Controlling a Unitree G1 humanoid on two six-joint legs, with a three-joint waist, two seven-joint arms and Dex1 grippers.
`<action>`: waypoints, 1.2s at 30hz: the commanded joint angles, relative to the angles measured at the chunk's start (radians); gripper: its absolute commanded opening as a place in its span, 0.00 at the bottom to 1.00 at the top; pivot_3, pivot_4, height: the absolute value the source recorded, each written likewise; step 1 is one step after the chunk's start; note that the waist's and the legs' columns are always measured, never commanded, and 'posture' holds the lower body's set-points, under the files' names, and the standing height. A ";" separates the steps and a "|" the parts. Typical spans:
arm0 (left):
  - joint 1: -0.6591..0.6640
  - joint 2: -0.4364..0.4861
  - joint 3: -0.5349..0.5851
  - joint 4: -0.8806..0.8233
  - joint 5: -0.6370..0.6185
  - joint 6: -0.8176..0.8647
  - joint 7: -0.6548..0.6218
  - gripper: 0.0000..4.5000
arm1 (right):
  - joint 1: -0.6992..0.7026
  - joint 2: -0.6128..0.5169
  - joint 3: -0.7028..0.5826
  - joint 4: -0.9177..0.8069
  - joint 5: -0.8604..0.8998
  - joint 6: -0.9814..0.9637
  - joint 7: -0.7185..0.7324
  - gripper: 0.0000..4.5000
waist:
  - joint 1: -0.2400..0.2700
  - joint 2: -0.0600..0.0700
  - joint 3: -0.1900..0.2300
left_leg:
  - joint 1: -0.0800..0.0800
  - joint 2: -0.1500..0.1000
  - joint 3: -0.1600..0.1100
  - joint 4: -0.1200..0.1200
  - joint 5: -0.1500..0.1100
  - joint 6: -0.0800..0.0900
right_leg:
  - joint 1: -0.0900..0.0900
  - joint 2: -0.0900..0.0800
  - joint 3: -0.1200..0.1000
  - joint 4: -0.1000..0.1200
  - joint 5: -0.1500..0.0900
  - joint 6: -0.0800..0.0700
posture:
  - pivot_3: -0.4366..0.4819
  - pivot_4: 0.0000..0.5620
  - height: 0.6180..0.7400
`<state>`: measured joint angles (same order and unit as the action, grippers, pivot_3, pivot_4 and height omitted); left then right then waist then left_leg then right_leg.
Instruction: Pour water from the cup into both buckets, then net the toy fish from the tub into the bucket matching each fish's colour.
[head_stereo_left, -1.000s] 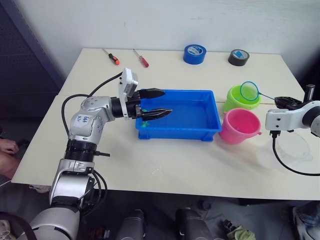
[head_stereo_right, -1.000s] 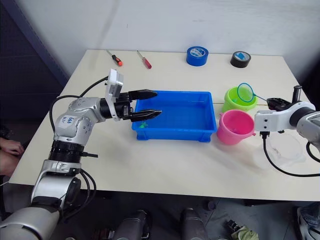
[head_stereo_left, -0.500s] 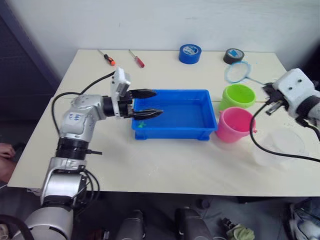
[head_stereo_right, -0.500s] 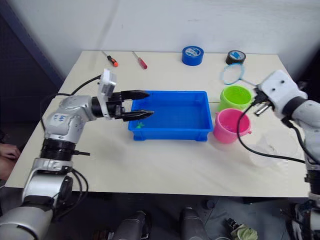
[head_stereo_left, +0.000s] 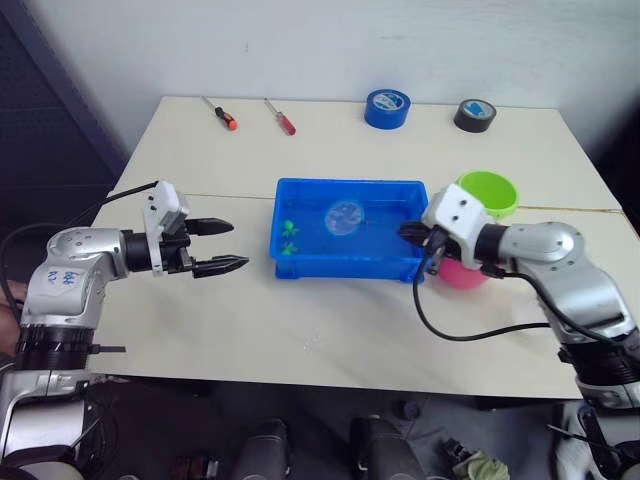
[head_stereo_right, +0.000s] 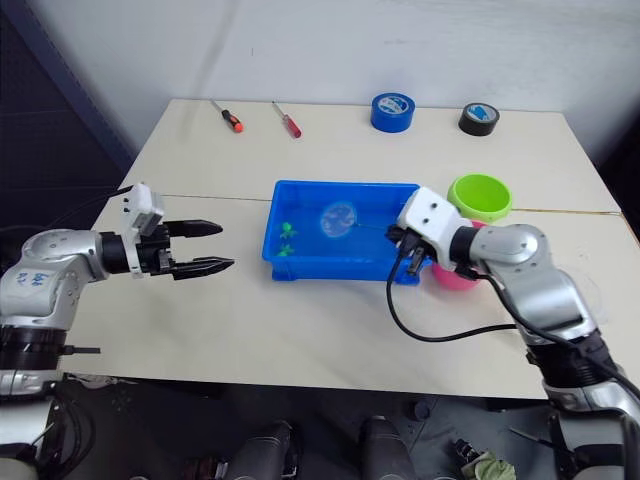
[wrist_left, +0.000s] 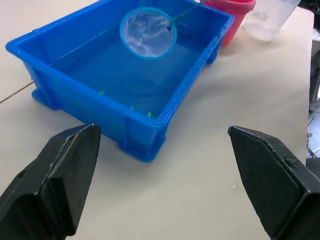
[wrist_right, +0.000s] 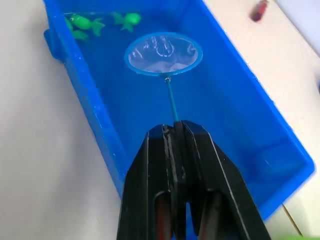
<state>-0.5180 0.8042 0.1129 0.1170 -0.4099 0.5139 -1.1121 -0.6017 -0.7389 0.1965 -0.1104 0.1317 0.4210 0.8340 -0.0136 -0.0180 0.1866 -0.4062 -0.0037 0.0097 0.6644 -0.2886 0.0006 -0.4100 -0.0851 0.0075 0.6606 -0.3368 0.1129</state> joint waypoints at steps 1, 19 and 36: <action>0.029 0.032 0.054 -0.094 -0.032 0.040 0.027 0.99 | -0.039 0.033 0.023 0.050 -0.043 -0.099 0.016 0.00 | 0.000 0.000 0.000 | 0.000 0.000 0.000 0.000 0.000 0.000 | 0.000 0.000 0.000 0.000 0.000 0.000 | 0.48 0.27 1.00; 0.067 0.088 0.086 -0.213 -0.082 0.154 0.072 0.99 | -0.171 0.105 0.140 0.425 -0.293 -0.704 0.069 0.00 | -0.016 0.000 0.000 | 0.001 0.002 0.000 0.000 0.000 -0.003 | 0.000 0.003 -0.001 0.001 0.000 0.000 | 0.48 0.27 1.00; 0.028 0.092 0.063 -0.178 -0.078 0.156 0.067 0.99 | -0.207 0.157 0.133 0.568 -0.310 -0.837 0.103 0.00 | -0.017 0.000 0.000 | 0.001 0.002 0.000 0.000 0.000 -0.004 | 0.000 0.003 -0.001 0.001 0.000 0.000 | 0.48 0.27 1.00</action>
<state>-0.4691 0.8859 0.1755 -0.0627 -0.4824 0.6803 -1.0403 -0.7907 -0.5827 0.3484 0.4535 -0.1888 -0.4047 0.9379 -0.0305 -0.0180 0.1866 -0.4056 -0.0013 0.0098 0.6640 -0.2881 -0.0034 -0.4102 -0.0823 0.0066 0.6615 -0.3368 0.1128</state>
